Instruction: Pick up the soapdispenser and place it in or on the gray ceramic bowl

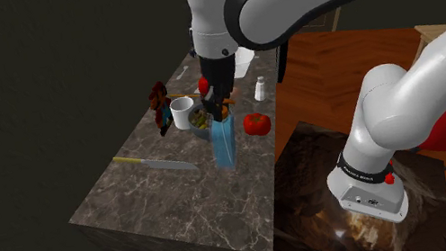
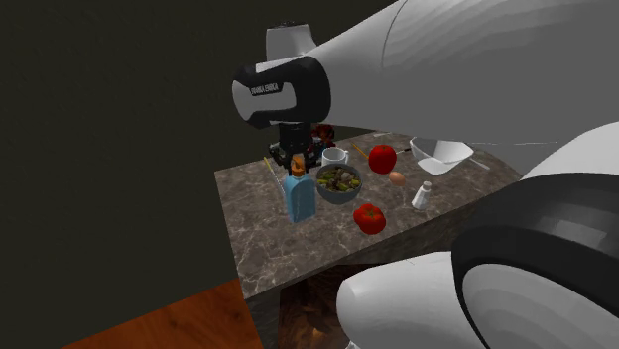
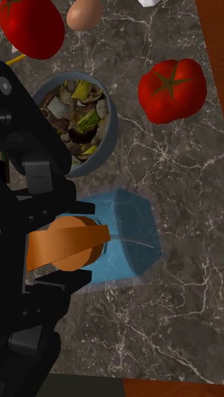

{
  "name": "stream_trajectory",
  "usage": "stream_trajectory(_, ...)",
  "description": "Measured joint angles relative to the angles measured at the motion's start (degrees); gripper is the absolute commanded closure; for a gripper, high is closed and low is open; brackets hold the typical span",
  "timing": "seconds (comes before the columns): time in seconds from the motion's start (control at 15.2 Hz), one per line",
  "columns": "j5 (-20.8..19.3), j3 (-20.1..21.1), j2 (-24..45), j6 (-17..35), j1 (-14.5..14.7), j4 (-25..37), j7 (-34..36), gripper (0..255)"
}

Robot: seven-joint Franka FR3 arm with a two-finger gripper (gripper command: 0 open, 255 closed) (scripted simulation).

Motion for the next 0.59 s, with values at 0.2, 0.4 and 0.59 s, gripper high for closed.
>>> stream_trajectory(0.2, -0.1, -0.4, -0.5, -2.5, -0.1, 2.0, -0.2, 255)
stream_trajectory(0.4, -0.3, -0.6, -0.8, -4.8, -0.1, 4.0, -0.2, 255)
stream_trajectory(0.59, -0.5, -0.9, -0.9, -7.1, -0.3, 6.3, -0.3, 255)
